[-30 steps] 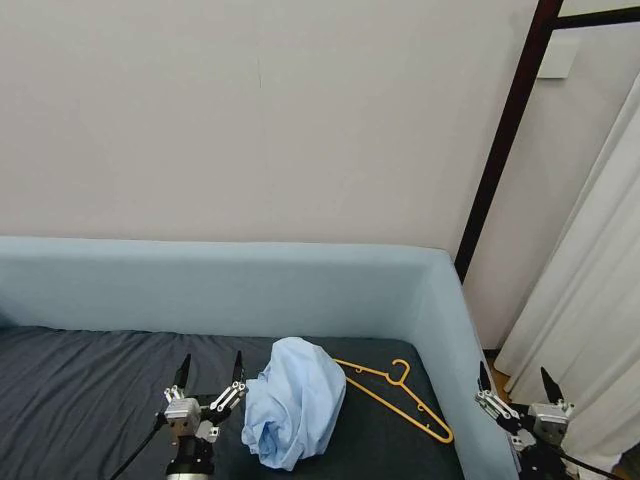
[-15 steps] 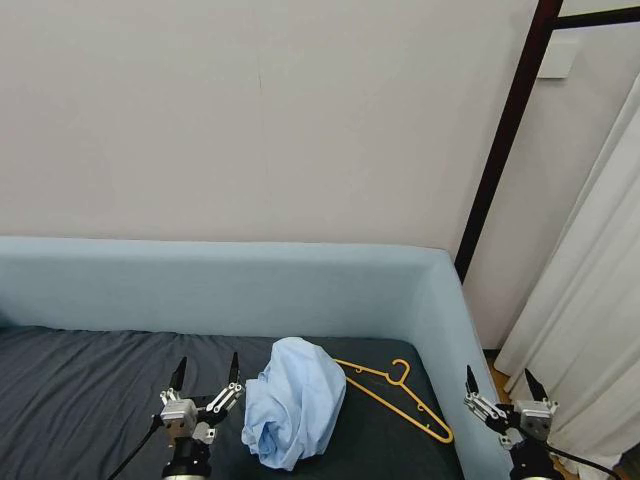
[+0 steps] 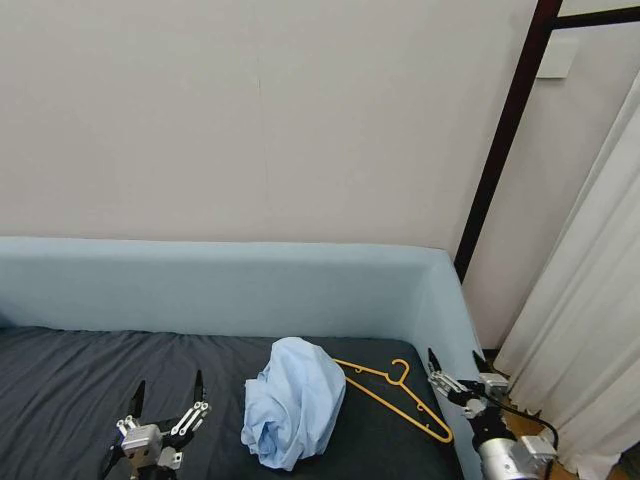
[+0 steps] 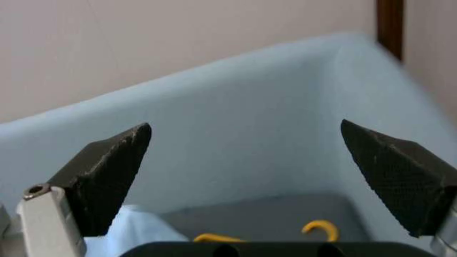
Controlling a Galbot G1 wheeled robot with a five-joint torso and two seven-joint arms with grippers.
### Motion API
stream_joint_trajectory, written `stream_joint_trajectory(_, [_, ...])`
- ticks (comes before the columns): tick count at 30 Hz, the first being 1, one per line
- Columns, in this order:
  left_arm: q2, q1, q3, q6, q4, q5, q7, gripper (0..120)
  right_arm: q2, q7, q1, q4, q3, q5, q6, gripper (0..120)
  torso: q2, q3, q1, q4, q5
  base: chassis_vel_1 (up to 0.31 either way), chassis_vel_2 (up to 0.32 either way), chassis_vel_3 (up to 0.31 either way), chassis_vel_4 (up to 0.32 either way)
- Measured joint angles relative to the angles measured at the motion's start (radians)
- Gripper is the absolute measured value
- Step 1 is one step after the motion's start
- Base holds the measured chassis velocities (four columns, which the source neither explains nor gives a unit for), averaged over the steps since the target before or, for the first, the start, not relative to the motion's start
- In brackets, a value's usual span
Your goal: Pick up the clothes from the sofa and hang them on the clothes hanger.
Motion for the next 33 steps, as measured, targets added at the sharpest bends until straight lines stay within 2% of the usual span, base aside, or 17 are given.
stream_joint_trajectory(3, [-0.004,0.02,-0.033,-0.025,-0.01,0.04,-0.005,100,-0.025,0.032,0.144,-0.067,-0.113,0.195,-0.066,100,0.0,0.0,0.0,-0.0001,-0.0002,0.0,0.0,0.0,0.0])
stream_joint_trajectory(8, [-0.01,0.024,-0.067,-0.028,0.012,0.085,-0.03,100,-0.01,0.042,0.263,-0.165,-0.237,0.275,-0.11,100,0.0,0.0,0.0,-0.0002,-0.0003,0.0,0.0,0.0,0.0])
stream_joint_trajectory(11, [-0.016,0.019,-0.077,-0.004,0.031,0.083,-0.065,100,0.031,0.056,0.348,-0.256,-0.345,0.316,-0.146,100,0.0,0.0,0.0,-0.0003,-0.0003,0.0,0.0,0.0,0.0])
stream_joint_trajectory(16, [-0.026,0.015,-0.087,0.012,0.047,0.08,-0.089,100,0.104,0.121,0.436,-0.332,-0.442,0.368,-0.229,100,0.0,0.0,0.0,0.0,-0.0004,0.0,0.0,0.0,0.0])
stream_joint_trajectory(26, [-0.02,0.01,-0.125,0.006,0.09,0.062,-0.103,100,0.207,0.194,0.512,-0.456,-0.502,0.365,-0.305,100,0.0,0.0,0.0,-0.0002,-0.0003,0.0,0.0,0.0,0.0])
stream_joint_trajectory(33, [-0.025,0.003,-0.122,0.005,0.1,0.065,-0.108,100,0.233,0.247,0.499,-0.446,-0.498,0.37,-0.359,99,0.0,0.0,0.0,-0.0002,-0.0001,0.0,0.0,0.0,0.0])
